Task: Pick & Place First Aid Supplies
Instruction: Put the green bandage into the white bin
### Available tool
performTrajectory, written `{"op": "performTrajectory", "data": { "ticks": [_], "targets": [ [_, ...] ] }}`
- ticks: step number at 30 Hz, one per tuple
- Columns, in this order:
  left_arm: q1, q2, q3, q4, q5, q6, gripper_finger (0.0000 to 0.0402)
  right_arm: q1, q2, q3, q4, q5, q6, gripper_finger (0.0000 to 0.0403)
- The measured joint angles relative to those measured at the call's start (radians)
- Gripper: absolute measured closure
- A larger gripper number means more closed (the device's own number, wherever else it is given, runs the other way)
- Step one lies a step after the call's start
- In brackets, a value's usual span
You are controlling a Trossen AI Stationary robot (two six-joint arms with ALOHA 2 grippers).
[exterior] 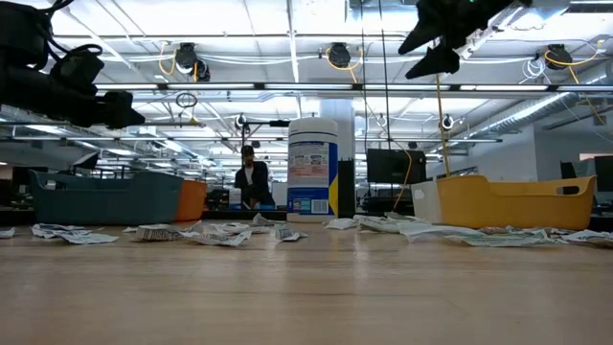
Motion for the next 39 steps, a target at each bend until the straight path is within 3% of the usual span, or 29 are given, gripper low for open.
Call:
{"op": "performTrajectory", "data": {
  "ticks": [9, 17, 24, 31, 39],
  "targets": [
    [0.000, 0.000, 0.000, 0.000, 0.000, 0.000, 0.0094, 0.000, 0.204, 0.272, -0.351, 0.005, -0.016, 0.0044],
    [0.000, 0.000, 0.000, 0.000, 0.000, 0.000, 0.0094, 0.097, 0.321, 0.413, -0.496, 0.004, -0.137, 0.0044],
    [0.000, 0.000, 0.000, 0.000, 0.000, 0.000, 0.0094, 0.212, 0.395, 0.426, -0.592, 0.004, -0.137, 0.0044],
    [0.000, 0.000, 0.000, 0.000, 0.000, 0.000, 0.0094, 0.355, 0.452, 0.427, -0.702, 0.007, 0.006, 0.0044],
    [0.000, 0.000, 0.000, 0.000, 0.000, 0.000, 0.0094, 0.553, 0.458, 0.427, -0.705, 0.007, 0.172, 0.0044]
  ]
}}
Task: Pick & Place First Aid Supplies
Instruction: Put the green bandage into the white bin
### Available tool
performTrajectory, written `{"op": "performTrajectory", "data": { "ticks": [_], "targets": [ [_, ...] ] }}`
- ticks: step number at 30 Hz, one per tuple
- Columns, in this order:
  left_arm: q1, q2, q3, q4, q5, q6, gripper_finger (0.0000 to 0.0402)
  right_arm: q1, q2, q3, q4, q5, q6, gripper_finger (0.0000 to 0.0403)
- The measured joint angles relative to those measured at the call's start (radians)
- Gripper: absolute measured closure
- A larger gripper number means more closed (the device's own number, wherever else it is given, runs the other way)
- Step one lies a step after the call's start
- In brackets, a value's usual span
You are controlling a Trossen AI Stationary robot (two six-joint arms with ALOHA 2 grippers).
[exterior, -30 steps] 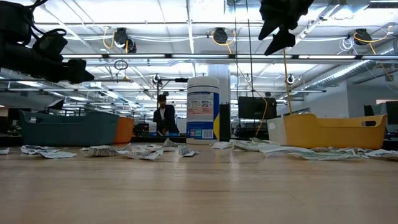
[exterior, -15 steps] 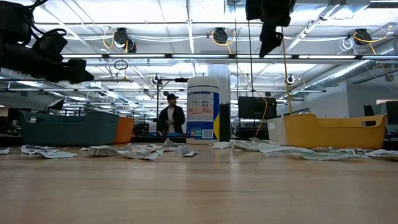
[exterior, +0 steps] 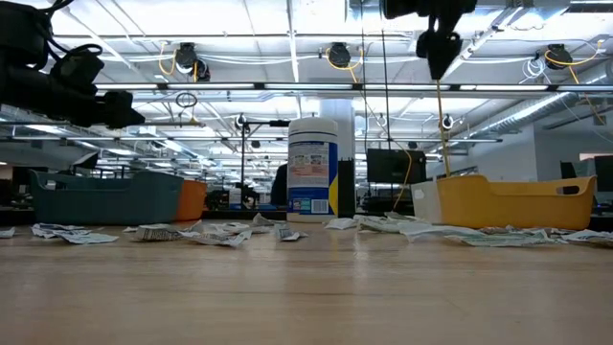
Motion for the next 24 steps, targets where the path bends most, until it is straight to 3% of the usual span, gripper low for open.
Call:
{"op": "performTrajectory", "data": {
  "ticks": [13, 20, 24],
  "targets": [
    [0.000, 0.000, 0.000, 0.000, 0.000, 0.000, 0.0094, 0.247, 0.000, 0.000, 0.003, 0.004, 0.173, 0.0044],
    [0.000, 0.000, 0.000, 0.000, 0.000, 0.000, 0.0094, 0.310, 0.000, -0.009, 0.033, 0.151, 0.258, 0.0044],
    [0.000, 0.000, 0.000, 0.000, 0.000, 0.000, 0.0094, 0.339, 0.000, -0.074, 0.062, 0.163, 0.312, 0.0044]
  ]
}}
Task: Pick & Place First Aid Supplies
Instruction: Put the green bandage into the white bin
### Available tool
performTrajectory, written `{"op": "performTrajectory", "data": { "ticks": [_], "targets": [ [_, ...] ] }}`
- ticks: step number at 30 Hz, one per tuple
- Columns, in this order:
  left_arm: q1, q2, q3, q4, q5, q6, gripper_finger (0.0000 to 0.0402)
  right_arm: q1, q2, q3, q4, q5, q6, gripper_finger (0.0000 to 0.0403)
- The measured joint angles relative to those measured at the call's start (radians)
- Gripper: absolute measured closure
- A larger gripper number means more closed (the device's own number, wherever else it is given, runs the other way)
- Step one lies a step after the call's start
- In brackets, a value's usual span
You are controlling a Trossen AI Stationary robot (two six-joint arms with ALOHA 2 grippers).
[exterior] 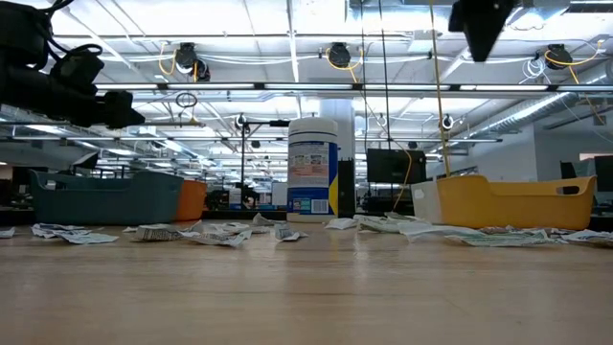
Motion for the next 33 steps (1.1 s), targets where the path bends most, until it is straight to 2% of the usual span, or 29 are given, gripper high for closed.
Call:
{"op": "performTrajectory", "data": {
  "ticks": [11, 22, 27, 33],
  "targets": [
    [0.000, 0.000, 0.000, 0.000, 0.000, 0.000, 0.0094, 0.051, 0.000, -0.210, 0.136, 0.070, 0.028, 0.0050],
    [0.000, 0.000, 0.000, 0.000, 0.000, 0.000, 0.0094, 0.050, 0.003, -0.379, 0.351, 0.069, 0.028, 0.0113],
    [0.000, 0.000, 0.000, 0.000, 0.000, 0.000, 0.0094, 0.052, 0.048, -0.432, 0.429, 0.074, 0.017, 0.0124],
    [0.000, 0.000, 0.000, 0.000, 0.000, 0.000, 0.0094, 0.052, 0.115, -0.451, 0.443, 0.099, -0.022, 0.0127]
  ]
}}
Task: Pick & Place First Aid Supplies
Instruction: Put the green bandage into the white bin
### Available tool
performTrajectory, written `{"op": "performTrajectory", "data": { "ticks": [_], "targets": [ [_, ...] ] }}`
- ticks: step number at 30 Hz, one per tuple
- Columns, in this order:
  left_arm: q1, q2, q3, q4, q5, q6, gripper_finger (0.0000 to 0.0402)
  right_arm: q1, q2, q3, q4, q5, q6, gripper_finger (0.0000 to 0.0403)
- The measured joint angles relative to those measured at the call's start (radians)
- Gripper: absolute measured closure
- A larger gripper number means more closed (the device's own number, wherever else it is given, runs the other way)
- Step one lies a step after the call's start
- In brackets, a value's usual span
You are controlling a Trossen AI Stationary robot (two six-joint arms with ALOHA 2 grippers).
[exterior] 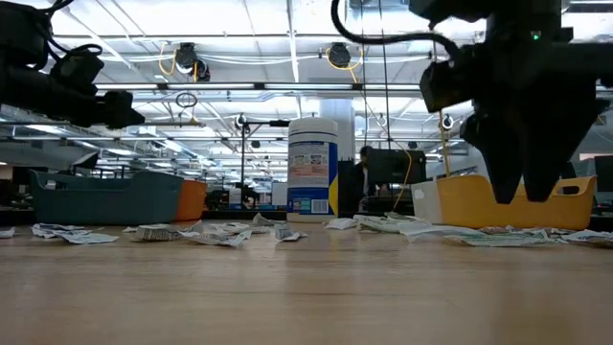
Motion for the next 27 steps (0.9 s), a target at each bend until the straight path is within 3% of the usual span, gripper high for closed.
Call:
{"op": "performTrajectory", "data": {
  "ticks": [10, 14, 18, 27],
  "targets": [
    [0.000, 0.000, 0.000, 0.000, 0.000, 0.000, 0.0094, 0.026, 0.102, 0.001, 0.045, 0.048, 0.001, 0.0127],
    [0.000, 0.000, 0.000, 0.000, 0.000, 0.000, 0.0094, 0.025, 0.118, 0.001, 0.043, 0.048, 0.027, 0.0145],
    [0.000, 0.000, 0.000, 0.000, 0.000, 0.000, 0.0094, 0.024, 0.118, 0.000, 0.046, 0.050, 0.030, 0.0199],
    [0.000, 0.000, 0.000, 0.000, 0.000, 0.000, 0.0094, 0.024, 0.111, -0.087, 0.180, -0.028, 0.121, 0.0385]
  ]
}}
